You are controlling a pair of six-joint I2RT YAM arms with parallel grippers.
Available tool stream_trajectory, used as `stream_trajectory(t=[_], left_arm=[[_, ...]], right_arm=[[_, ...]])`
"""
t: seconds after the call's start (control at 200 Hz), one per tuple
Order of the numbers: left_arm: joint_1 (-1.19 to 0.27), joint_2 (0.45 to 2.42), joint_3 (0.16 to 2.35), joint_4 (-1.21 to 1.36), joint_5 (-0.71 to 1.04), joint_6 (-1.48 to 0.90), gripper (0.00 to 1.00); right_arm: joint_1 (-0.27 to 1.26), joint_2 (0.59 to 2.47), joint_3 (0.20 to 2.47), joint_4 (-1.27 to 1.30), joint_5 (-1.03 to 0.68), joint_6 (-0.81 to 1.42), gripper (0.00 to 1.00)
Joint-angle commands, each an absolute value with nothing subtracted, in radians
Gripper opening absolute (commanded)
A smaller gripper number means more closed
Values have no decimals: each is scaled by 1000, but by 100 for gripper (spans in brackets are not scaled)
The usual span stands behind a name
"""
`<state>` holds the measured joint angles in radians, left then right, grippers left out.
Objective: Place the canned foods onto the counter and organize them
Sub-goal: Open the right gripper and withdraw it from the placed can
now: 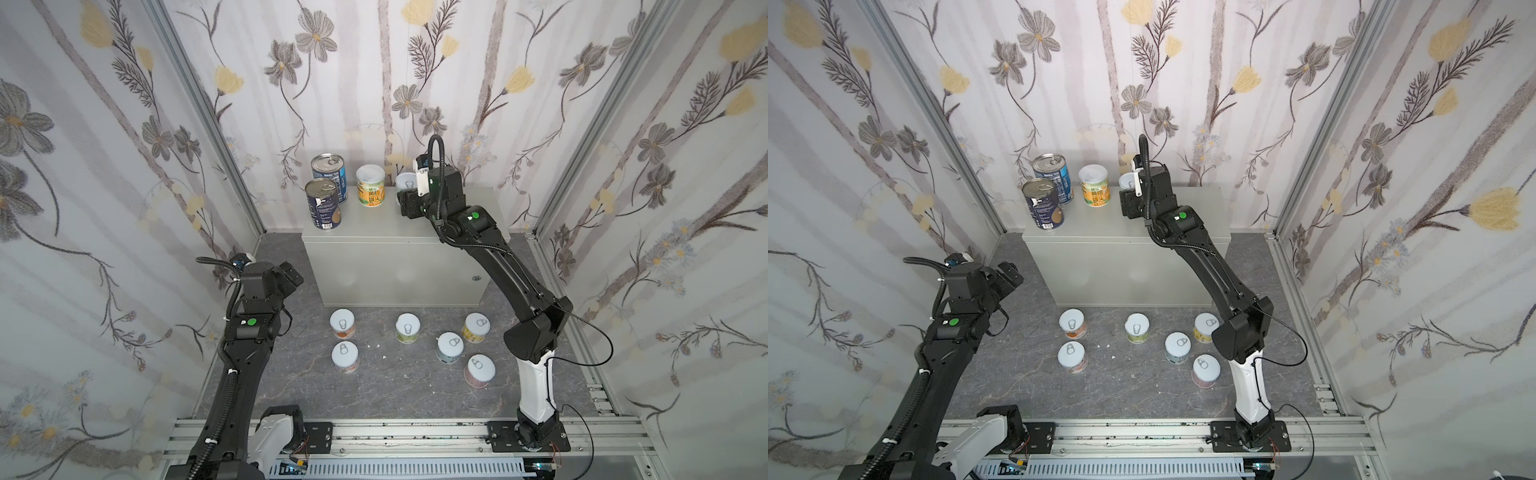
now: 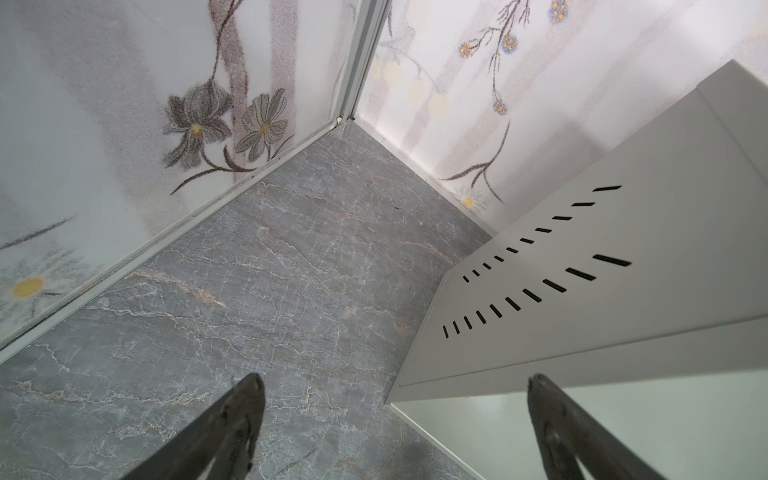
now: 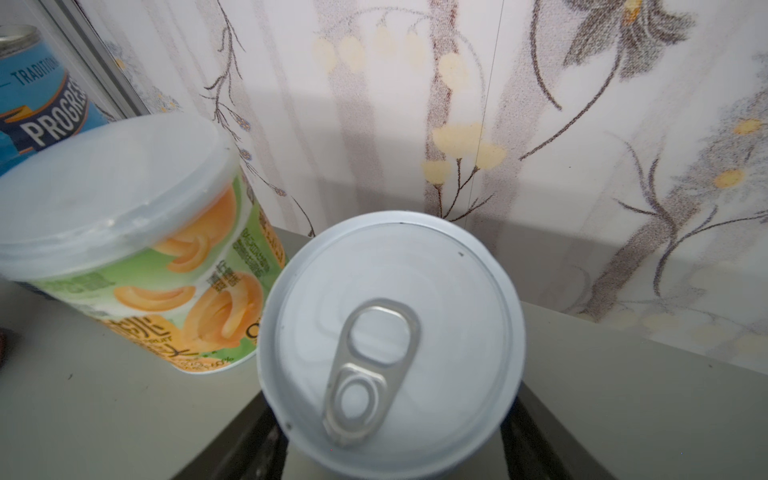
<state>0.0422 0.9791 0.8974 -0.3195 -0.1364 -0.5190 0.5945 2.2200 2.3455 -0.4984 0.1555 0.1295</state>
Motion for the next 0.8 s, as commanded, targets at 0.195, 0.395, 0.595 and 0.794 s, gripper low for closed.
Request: stream_trajectory(t=[0.195,0.395,0.595,0.794], left_arm=[[43,974,904,-328,-138,-520,100],[42,947,913,-367,-143,-529,100],[35,904,910,-420,-109,-547,100],[0,818,891,-473,-108,-542,100]], right_arm=[[595,2223,2344,-469,146,129,76],[602,2178,2344,-486,154,130,82],[635,2087,2270,-513,187,101,86],[664,1909,2009,-419,196,104,92]])
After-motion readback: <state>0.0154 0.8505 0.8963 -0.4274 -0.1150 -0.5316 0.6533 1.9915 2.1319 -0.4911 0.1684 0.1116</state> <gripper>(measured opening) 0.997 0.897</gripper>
